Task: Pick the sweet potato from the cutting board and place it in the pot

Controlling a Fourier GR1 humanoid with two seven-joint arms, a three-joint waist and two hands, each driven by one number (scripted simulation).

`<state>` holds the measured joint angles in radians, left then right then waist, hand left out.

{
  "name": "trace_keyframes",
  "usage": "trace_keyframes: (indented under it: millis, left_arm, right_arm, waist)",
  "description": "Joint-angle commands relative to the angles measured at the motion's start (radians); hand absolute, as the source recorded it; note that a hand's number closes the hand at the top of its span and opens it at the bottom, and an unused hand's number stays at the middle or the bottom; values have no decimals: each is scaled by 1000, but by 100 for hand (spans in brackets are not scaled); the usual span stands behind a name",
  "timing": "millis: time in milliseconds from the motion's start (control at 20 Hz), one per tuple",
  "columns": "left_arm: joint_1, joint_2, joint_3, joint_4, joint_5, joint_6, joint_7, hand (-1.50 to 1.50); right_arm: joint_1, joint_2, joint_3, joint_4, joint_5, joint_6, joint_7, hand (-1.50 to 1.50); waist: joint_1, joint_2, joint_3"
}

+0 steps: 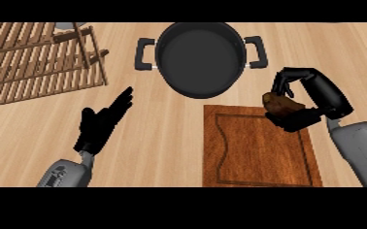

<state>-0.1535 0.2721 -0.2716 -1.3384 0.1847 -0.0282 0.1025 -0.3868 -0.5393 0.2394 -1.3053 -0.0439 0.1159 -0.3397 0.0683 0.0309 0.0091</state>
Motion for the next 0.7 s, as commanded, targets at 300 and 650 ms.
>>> trace_keyframes:
  millis: [300, 650]
  left_arm:
    - [-37, 2, 40, 68, 2, -26, -15, 0]
    - [-17, -15, 44, 42, -20, -9, 6, 0]
  right_arm:
    - [-432, -72, -71, 530, 101, 200, -287, 150]
    - [-662, 84, -22, 736, 250, 117, -258, 150]
  waist:
    - [-10, -12, -8]
    - [-24, -18, -9]
